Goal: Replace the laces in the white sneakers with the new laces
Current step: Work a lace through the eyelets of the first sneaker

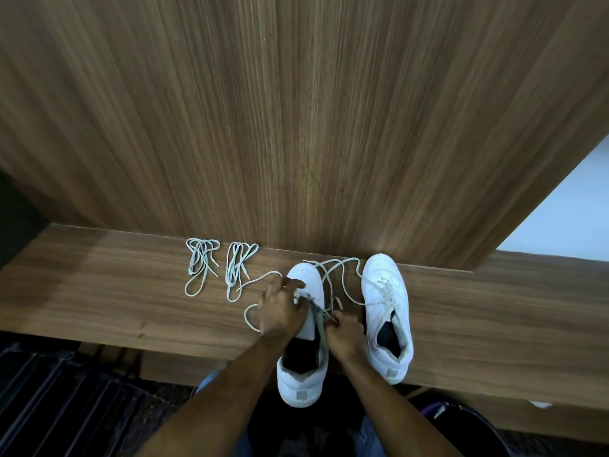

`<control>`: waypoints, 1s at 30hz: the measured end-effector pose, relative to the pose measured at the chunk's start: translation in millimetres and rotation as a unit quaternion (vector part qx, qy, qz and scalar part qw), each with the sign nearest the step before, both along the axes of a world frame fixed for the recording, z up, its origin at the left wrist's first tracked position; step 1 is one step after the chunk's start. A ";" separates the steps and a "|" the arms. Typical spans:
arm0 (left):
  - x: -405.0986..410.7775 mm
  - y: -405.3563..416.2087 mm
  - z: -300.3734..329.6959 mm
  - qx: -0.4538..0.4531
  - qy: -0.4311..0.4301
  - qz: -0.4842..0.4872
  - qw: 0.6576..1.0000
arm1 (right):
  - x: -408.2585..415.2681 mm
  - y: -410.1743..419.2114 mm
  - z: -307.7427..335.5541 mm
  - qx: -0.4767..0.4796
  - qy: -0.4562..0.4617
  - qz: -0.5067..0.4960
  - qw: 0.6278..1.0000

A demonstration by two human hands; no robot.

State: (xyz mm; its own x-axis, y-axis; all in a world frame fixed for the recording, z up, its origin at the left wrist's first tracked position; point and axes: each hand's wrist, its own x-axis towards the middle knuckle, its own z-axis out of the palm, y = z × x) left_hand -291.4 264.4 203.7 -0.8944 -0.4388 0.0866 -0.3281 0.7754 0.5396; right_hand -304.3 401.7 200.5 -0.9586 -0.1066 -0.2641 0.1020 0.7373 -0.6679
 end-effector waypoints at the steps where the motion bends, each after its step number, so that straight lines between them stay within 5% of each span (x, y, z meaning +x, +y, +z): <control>1: -2.7 3.4 2.8 -0.073 -0.028 -0.051 0.996 | 0.5 -0.3 0.9 0.006 0.004 0.004 1.000; 4: -7.2 7.5 4.2 -0.222 -0.105 -0.106 0.964 | 1.5 -0.8 2.2 0.007 0.005 0.002 1.000; 9: -6.1 -0.3 -5.8 -0.293 -0.084 -0.124 0.944 | 3.4 -0.7 2.2 0.009 0.009 0.010 1.000; 11: -6.3 -3.8 -3.1 -0.203 -0.032 -0.050 0.977 | 3.1 0.1 0.5 0.005 0.010 0.011 1.000; 13: -8.7 -12.8 3.7 0.005 0.038 0.137 0.990 | 2.8 0.7 -0.9 0.003 0.010 0.012 1.000; 15: -11.9 -26.3 16.3 0.265 0.105 0.304 0.909 | 2.4 0.3 -2.6 -0.001 0.010 0.010 1.000; 17: -10.6 -34.9 19.6 0.319 0.123 0.356 0.870 | 2.0 0.1 -5.0 -0.007 0.011 0.005 1.000; 19: -5.7 -34.7 17.6 0.239 0.064 0.300 0.921 | 1.7 -0.1 -4.9 -0.007 0.009 0.002 1.000; 22: -1.9 -22.6 7.9 0.054 0.019 0.094 0.994 | 1.5 0.1 -4.3 0.005 0.009 0.004 1.000; 25: -2.9 -4.5 3.4 -0.104 -0.088 -0.072 0.988 | 1.7 0.1 -3.8 0.016 0.008 0.013 1.000; 27: -4.8 4.1 -0.2 -0.164 -0.144 -0.094 0.971 | 1.6 0.1 -3.8 0.014 0.008 0.016 1.000; 30: -6.4 6.2 -1.6 -0.193 -0.110 -0.060 0.973 | 2.0 -0.7 -3.5 0.016 0.006 0.016 1.000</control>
